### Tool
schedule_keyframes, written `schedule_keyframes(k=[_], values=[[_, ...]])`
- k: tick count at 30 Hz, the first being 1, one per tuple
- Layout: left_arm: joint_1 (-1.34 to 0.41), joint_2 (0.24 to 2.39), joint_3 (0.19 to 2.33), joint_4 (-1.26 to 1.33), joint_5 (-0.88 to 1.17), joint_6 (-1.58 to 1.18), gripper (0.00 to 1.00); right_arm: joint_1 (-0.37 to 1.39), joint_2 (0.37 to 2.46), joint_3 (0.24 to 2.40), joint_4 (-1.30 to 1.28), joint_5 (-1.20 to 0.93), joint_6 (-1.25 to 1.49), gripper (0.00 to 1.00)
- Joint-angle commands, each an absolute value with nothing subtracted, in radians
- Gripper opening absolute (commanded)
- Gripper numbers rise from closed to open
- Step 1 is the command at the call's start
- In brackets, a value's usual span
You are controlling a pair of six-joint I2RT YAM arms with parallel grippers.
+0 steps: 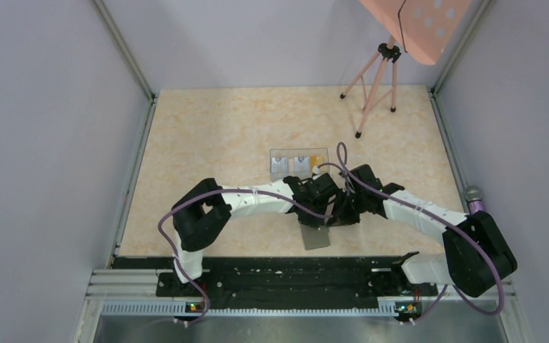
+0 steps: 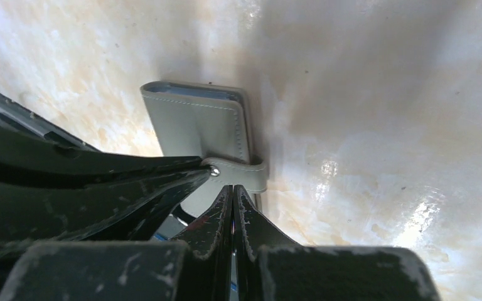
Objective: Put the credit cards into the card holder
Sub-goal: Close the card holder at the center of the board.
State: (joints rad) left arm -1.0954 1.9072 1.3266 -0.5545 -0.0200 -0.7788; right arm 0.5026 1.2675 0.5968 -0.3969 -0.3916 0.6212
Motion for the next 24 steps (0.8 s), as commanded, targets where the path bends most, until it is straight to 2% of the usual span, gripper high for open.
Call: schedule_keyframes(k=[1, 9, 24], values=[[-1.083, 1.894, 1.396, -0.639, -0.018, -0.766, 0.0, 0.496, 1.289, 0.638, -0.383, -0.384, 0.61, 0.0], [-1.081, 1.892, 1.412, -0.63, 0.049, -0.772, 0.0, 0.496, 1.305, 0.655, -0.367, -0.404, 0.613, 0.0], [-1.081, 1.883, 1.39, -0.664, 0.023, -0.784, 0.0, 0.497, 1.338, 0.63, -0.325, -0.464, 0.619, 0.0]])
